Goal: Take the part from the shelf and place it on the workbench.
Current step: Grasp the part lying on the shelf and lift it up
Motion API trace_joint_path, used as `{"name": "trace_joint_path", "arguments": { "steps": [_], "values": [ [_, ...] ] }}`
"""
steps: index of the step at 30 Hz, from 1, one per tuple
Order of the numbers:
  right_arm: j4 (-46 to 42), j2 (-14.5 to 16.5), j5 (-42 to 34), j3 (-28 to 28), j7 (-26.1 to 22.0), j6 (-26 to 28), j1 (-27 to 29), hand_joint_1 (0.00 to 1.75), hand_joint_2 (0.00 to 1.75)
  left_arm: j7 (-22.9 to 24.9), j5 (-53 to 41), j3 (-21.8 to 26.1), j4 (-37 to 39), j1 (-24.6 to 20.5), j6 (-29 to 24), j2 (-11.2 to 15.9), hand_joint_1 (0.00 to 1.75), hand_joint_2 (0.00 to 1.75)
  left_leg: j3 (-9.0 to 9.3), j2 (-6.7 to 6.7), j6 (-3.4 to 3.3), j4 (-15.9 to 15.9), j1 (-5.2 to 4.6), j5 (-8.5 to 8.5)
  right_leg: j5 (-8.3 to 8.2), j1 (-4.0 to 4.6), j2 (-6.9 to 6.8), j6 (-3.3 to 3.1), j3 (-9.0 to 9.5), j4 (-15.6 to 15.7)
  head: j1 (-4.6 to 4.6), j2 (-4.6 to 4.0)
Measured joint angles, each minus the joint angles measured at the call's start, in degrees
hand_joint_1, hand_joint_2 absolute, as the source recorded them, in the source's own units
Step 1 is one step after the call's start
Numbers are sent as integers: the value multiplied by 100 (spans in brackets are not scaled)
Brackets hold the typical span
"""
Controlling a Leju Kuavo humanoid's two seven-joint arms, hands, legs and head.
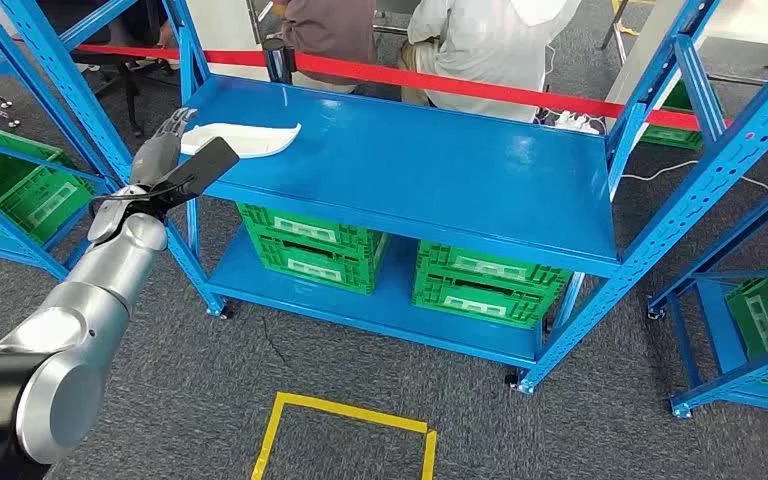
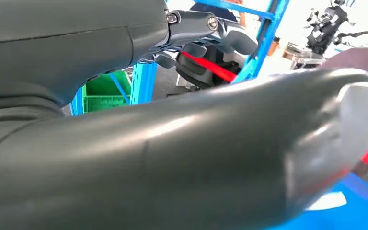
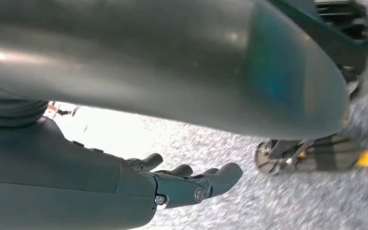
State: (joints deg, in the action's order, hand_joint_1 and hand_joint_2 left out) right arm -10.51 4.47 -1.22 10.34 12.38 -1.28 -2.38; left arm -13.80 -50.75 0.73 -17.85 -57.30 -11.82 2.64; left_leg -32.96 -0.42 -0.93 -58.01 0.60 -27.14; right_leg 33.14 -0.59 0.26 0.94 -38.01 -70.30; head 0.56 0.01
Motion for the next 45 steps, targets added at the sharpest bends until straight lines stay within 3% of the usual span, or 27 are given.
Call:
{"name": "trace_joint_path", "arguments": {
  "steps": [3,4,7,9,13,15,17,18,19,20,22,24,27,29,32,34,35,37,39,41,45],
  "values": [
    [1,-1,-3,0,5,13,11,0,0,9,-2,-20,16,17,9,-6,0,0,84,-5,4,-5,-5,-87,58,1,0,9,-409,-428,-5,1],
    [1,-1,-7,0,9,19,17,0,0,13,-3,-31,24,25,13,-10,0,0,144,-7,11,-7,-6,-136,-61,3,1,2,-490,-382,-8,1],
    [4,-4,-21,0,19,35,34,0,0,16,-15,-49,35,19,16,-27,0,0,367,-5,52,-4,-10,-308,-832,32,-6,-89,-271,622,-15,0],
    [10,-7,-34,0,24,43,26,0,0,26,-21,-52,48,4,25,-42,0,0,437,-6,112,16,-17,-394,-1019,73,-7,-157,-127,1060,-16,0],
    [13,-8,-20,0,19,31,22,0,0,44,-33,-56,50,-11,36,-49,0,0,477,-5,241,-148,-18,-419,-899,61,-2,-295,62,1176,-4,0],
    [13,-10,2,0,11,16,20,0,0,69,-46,-56,51,-17,22,-33,0,0,166,4,277,-710,-7,-522,-834,40,7,-356,196,1210,18,1],
    [13,-12,17,0,14,11,17,0,0,110,-68,-57,65,7,9,-9,0,0,-327,5,306,-1397,-4,-772,-738,36,22,-381,297,1213,33,1],
    [13,-12,25,0,17,10,18,0,0,132,-77,-58,73,29,7,2,0,0,-526,6,316,-1582,-3,-857,-683,37,30,-377,360,1213,37,0],
    [13,-12,31,0,21,10,23,0,0,150,-82,-58,80,49,7,13,0,0,-640,7,322,-1585,-3,-834,-625,37,35,-369,433,1212,39,0],
    [13,-12,34,0,23,10,28,0,0,162,-83,-58,86,60,7,25,0,0,-661,7,320,-1398,-3,-676,-562,37,38,-360,517,1212,39,0],
    [15,-12,37,0,25,10,37,0,0,177,-83,-58,93,63,7,62,0,0,-537,13,299,-666,-7,-80,-433,41,40,-334,684,1207,41,1],
    [19,-12,37,0,28,11,28,0,0,179,-84,-58,107,61,7,102,0,0,-416,23,245,-129,-27,268,-321,50,53,-281,764,1194,45,1],
    [22,-15,37,0,39,22,8,0,0,165,-85,-60,107,68,9,123,0,0,-335,11,140,-15,-32,293,-241,63,54,-189,801,1158,39,0],
    [22,-19,37,0,37,27,6,0,0,149,-85,-60,94,54,9,124,0,0,-252,3,79,10,-9,261,-221,57,35,-136,666,882,24,0],
    [22,-19,37,0,38,27,2,0,0,148,-85,-61,93,39,20,123,0,0,-143,6,20,26,1,167,61,20,10,-43,-17,-133,5,-1],
    [24,-19,37,0,40,32,8,0,0,155,-85,-62,99,55,42,114,0,0,-57,-3,23,22,2,82,174,7,7,-20,-358,-431,-2,0],
    [24,-19,37,0,41,37,9,0,0,159,-85,-62,102,62,52,108,0,0,0,-9,34,18,2,33,40,5,6,-23,-391,-293,-7,1],
    [24,-20,32,0,38,52,10,0,0,177,-86,-62,105,62,67,96,0,0,122,-13,73,12,3,-69,-538,5,1,-59,-225,435,-14,0],
    [27,-20,27,0,36,58,7,0,0,204,-87,-63,109,40,84,92,0,0,186,-13,127,12,-9,-144,-870,30,-4,-120,-54,1008,-15,-1],
    [31,-19,26,0,37,59,7,0,0,223,-87,-64,111,23,109,95,0,0,203,-17,176,10,-27,-177,-891,47,-4,-172,-7,1133,-6,1],
    [33,-14,26,0,36,56,5,0,0,237,-95,-86,118,18,143,110,0,0,259,8,122,73,-25,-204,-917,54,27,-197,33,1148,23,0]
  ]
}}
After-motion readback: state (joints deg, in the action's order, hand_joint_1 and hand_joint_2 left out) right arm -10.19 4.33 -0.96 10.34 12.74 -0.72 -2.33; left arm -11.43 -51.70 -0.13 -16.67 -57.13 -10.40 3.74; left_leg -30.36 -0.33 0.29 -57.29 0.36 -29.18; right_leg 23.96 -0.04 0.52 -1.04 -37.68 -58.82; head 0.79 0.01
